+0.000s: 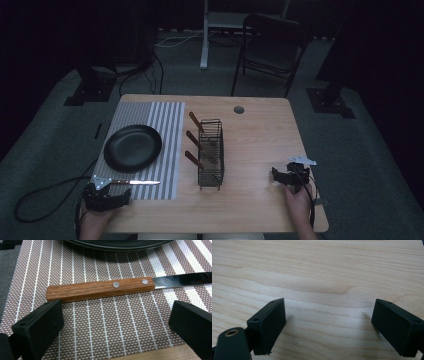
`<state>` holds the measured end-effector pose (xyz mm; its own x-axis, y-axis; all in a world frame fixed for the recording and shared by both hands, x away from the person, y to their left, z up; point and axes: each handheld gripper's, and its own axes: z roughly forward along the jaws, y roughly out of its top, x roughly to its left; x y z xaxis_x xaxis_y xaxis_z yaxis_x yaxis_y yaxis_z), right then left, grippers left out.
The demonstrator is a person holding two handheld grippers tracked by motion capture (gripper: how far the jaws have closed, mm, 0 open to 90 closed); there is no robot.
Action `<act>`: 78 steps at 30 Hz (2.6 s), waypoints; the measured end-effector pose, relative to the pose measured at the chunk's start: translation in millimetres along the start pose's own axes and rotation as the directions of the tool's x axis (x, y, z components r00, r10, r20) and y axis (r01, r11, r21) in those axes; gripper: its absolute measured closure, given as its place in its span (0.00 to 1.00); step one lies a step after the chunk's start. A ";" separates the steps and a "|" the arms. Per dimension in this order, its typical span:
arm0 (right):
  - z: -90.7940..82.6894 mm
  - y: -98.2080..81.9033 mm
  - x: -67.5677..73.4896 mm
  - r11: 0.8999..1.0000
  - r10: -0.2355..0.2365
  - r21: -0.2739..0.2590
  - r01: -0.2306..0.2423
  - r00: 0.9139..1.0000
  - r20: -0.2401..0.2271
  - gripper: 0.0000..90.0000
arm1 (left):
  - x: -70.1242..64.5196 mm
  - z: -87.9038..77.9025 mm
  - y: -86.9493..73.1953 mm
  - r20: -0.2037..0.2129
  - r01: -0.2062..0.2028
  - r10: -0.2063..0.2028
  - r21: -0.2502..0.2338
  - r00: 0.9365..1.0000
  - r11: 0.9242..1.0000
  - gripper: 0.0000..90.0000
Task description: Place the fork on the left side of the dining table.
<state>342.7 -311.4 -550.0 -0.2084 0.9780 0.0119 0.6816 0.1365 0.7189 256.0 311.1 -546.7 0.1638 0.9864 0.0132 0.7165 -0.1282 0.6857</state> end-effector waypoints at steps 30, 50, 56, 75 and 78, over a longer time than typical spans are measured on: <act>-0.4 -0.5 2.7 1.000 -0.001 -0.001 0.001 1.000 -0.001 0.13 | -15.5 -8.1 6.9 0.078 -0.055 0.051 0.046 0.996 0.997 0.01; -0.4 -0.6 2.8 1.000 -0.001 -0.001 0.001 1.000 -0.001 0.13 | -58.0 -27.8 32.9 0.234 -0.122 0.128 -0.040 0.964 0.992 0.03; -0.4 -0.6 2.7 1.000 -0.001 -0.001 0.001 1.000 -0.001 0.13 | -74.2 -32.5 43.5 0.259 -0.158 0.167 -0.058 0.951 0.986 0.03; -0.4 -0.6 2.7 1.000 -0.002 -0.001 0.002 1.000 -0.001 0.13 | -110.6 -43.4 80.8 0.326 -0.218 0.249 -0.129 0.912 0.967 0.05; -0.3 -0.6 2.7 1.000 -0.001 -0.002 0.001 1.000 -0.001 0.13 | -115.4 -45.0 86.1 0.339 -0.218 0.254 -0.143 0.906 0.966 0.05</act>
<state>341.5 -308.9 -550.2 -0.2097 0.9777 0.0119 0.6801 0.1371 0.7202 268.3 190.8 -456.4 0.5605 0.8260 -0.0603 0.5592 -0.3237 0.7633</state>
